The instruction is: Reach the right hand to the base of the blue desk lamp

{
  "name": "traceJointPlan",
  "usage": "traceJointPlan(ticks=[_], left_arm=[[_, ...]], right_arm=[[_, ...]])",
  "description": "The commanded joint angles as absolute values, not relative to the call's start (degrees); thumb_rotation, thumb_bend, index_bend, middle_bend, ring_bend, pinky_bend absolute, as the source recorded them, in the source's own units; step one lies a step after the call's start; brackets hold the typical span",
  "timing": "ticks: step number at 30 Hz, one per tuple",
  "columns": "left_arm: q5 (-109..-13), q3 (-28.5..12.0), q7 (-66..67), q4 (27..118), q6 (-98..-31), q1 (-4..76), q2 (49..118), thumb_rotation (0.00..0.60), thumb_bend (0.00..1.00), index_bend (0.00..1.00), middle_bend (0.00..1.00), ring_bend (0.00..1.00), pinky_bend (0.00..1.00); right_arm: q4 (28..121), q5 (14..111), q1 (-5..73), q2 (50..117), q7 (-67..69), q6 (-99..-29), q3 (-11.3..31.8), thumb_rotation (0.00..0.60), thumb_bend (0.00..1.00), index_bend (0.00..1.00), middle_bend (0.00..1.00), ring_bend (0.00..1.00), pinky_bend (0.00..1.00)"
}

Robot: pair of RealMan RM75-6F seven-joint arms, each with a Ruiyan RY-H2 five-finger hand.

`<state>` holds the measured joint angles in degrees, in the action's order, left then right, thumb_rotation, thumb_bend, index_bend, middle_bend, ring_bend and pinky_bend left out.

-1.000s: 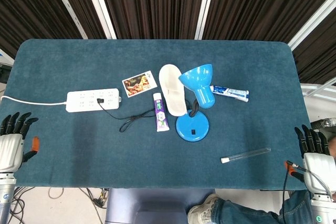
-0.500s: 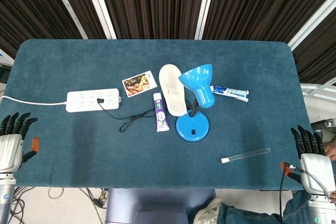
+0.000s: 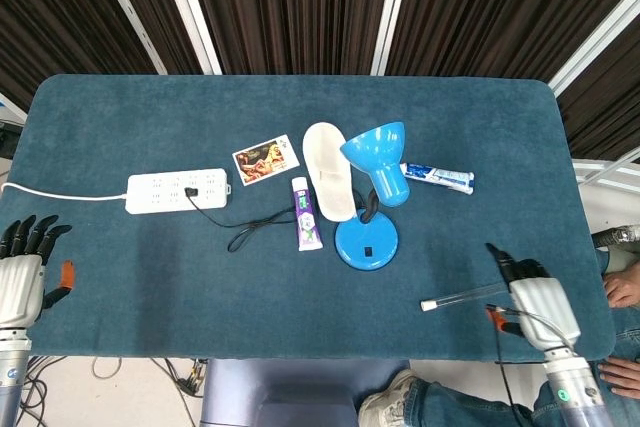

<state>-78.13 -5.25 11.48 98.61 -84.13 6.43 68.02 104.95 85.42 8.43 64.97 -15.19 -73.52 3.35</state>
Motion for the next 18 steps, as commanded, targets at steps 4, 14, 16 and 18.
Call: traceJointPlan(ticks=[4,14,16,18], left_arm=[[-77.97,-5.27,11.28,98.72,-84.04,6.42,67.93,0.600,0.53,0.22,0.10,0.01,0.00],[-77.72,-5.30,10.94,98.83,-83.73,6.49,67.77,0.600,0.53,0.22,0.10,0.01,0.00],[-77.73,-5.31,10.86,98.92,-83.65,6.54,67.69,0.600,0.53,0.22,0.10,0.01,0.00],[-77.70,-5.30,10.77,98.89,-83.60,6.54,67.68,0.600,0.53,0.22,0.10,0.01,0.00]], right_arm=[[108.81,77.42,15.22,68.61,-22.30,-63.83,5.06,0.600,0.40,0.00,0.41,0.49,0.44],[108.68,66.66,21.77,77.17,-33.64,-59.33,7.14,0.600,0.40,0.00,0.43,0.53,0.58],[108.27,64.34,23.15,79.06,-35.91,-58.75,7.25,0.600,0.41,0.00,0.43,0.53,0.61],[108.10,62.44,24.05,80.21,-37.30,-58.51,7.36,0.600,0.41,0.00,0.43,0.53,0.63]])
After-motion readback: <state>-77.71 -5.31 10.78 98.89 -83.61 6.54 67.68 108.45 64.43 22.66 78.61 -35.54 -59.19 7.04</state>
